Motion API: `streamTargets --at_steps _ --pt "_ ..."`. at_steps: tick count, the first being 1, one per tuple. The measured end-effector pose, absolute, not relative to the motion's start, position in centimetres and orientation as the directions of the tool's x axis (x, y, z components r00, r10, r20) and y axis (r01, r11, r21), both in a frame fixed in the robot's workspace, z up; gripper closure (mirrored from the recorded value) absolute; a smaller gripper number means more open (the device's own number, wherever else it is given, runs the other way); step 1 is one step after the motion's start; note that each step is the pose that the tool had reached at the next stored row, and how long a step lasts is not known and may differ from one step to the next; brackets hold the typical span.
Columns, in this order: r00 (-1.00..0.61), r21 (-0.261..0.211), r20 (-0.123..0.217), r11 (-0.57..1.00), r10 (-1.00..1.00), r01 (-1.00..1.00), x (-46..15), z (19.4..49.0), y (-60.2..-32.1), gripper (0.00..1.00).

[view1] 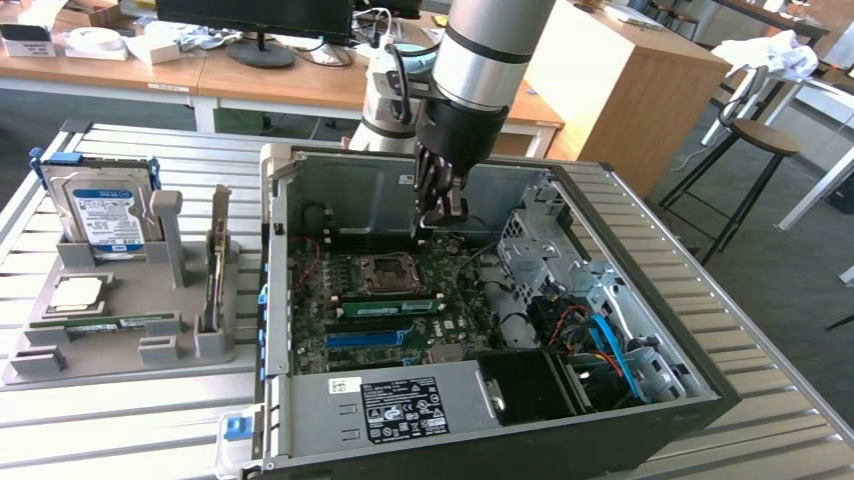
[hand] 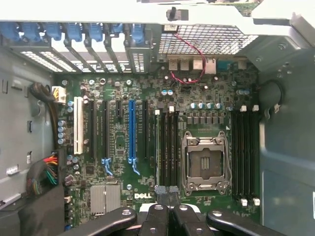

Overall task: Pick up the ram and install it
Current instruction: 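Press down the ram until it locks into place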

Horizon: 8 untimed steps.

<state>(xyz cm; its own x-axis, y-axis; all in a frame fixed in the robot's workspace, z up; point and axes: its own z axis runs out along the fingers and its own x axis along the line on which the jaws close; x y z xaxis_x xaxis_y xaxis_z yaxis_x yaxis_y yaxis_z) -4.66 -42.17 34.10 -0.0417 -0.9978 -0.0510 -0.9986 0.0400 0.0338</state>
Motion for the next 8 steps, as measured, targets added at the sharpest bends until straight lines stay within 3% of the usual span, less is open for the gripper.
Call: streamTargets --at_steps 8 --pt "-0.157 0.034 -0.051 0.155 -0.986 -0.987 -4.69 34.05 -42.17 0.9"
